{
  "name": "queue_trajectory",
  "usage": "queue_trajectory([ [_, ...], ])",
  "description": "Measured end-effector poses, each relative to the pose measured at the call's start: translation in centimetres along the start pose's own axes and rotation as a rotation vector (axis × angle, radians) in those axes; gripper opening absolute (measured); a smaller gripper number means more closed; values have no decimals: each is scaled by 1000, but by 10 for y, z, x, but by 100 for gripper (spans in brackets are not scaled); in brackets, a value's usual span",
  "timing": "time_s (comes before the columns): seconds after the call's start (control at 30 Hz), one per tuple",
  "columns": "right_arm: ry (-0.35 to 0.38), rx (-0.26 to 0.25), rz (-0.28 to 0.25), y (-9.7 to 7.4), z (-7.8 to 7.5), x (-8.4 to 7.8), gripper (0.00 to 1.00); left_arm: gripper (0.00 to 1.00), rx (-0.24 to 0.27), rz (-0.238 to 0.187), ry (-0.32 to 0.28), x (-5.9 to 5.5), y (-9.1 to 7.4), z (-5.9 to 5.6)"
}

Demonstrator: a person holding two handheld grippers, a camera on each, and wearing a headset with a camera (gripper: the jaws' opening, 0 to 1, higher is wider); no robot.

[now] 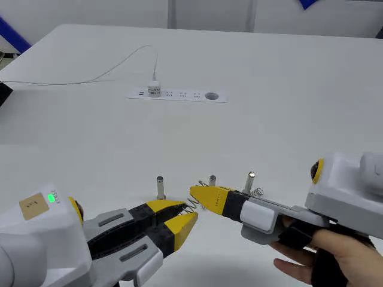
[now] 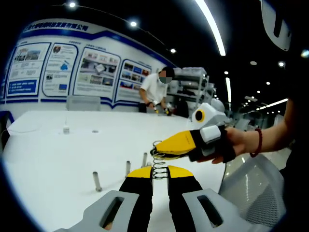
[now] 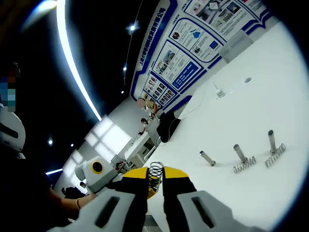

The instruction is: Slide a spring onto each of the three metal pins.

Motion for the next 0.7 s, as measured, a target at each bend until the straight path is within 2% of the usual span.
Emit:
queue_trajectory([
  [0.17, -21, 6, 9, 1, 2, -1, 11, 11, 9, 28, 32, 1, -1, 0],
  [0.27, -66, -1, 27, 3, 4, -3, 11, 11, 19, 62, 32, -1, 0, 0],
  [0.5, -172, -24, 63, 7, 5, -4, 11, 11, 48, 114, 91, -4, 0, 2],
  [0.7, -253, -48, 102, 10, 4, -8, 11, 19, 66, 144, 115, -9, -1, 6],
])
Point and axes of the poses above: the centre of the closed fingertips' face, and the gripper's own axes: y roughly forward along the fingers, z roughly to its left, x roughly out of its top, the point moved 3 cm from there along -y, roughly backward along the fingers, and after that the axes turned 2 degrees about z, right-handed, at the moved point
